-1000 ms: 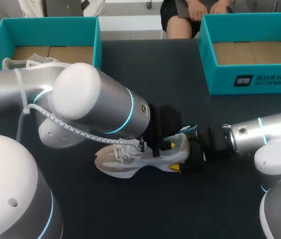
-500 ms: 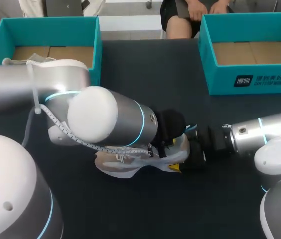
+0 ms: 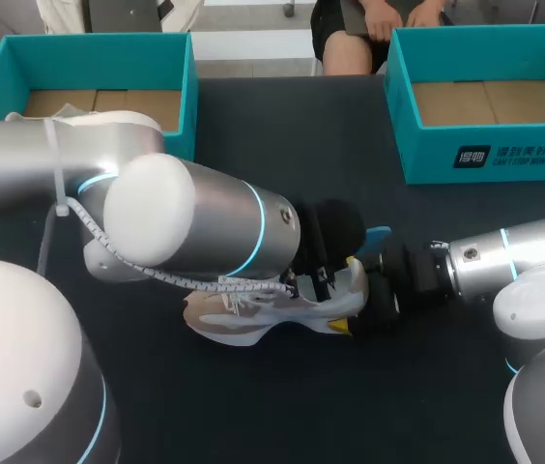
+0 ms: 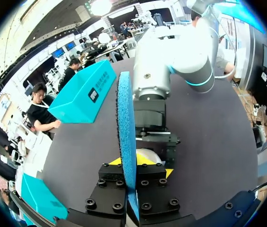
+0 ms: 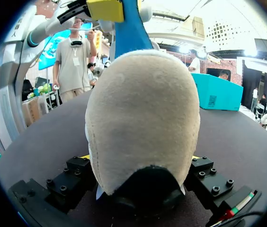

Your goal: Take the shoe out of the shoebox, open the shoe tongue, remove and reinsert the insole, then place the shoe into the shoebox

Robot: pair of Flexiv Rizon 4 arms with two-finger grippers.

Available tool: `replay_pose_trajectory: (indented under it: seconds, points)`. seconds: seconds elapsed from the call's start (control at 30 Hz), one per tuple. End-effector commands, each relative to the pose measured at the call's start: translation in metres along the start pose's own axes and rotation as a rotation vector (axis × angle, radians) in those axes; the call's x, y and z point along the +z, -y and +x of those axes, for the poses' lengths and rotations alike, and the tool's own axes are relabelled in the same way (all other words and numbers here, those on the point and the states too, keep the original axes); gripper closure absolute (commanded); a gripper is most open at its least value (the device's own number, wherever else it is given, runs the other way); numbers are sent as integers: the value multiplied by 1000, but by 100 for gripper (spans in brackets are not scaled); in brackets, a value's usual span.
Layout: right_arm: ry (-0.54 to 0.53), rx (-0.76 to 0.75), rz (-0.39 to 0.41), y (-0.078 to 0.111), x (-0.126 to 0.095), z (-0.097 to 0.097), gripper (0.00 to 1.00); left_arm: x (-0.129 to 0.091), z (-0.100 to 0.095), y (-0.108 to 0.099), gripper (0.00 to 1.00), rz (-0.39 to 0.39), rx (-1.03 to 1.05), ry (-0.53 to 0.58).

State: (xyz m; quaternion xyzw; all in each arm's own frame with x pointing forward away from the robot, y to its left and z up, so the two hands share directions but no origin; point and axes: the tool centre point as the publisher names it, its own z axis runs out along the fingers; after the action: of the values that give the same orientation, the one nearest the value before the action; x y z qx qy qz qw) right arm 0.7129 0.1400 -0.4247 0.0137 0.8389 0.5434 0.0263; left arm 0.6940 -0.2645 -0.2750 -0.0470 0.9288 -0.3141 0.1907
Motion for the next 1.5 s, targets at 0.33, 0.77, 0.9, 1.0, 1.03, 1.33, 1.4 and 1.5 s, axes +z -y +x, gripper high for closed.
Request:
replay_pose_trajectory:
  seconds: [0.33,0.77,0.9,1.0,1.03,1.33,1.4,1.5]
  points:
    - [1,1,3,1,3,1,100,-64,-16,52,100,93,-49,-194]
    - [1,1,3,1,3,1,100,-96,-26,89,100,190,-108,-570]
    - [1,1,3,1,3,1,100,-115,-35,97,100,266,-158,-589]
    - [1,1,3,1,3,1,100,-130,-45,101,100,349,-211,-573]
    - [1,1,3,1,3,1,100,-135,-47,102,100,372,-226,-581]
    - [1,1,3,1,3,1,100,-176,-78,109,100,514,-322,-669]
    - [1,1,3,1,3,1,100,-181,-80,108,100,539,-320,-664]
    - [1,1,3,1,3,1,100,-181,-80,108,100,539,-320,-664]
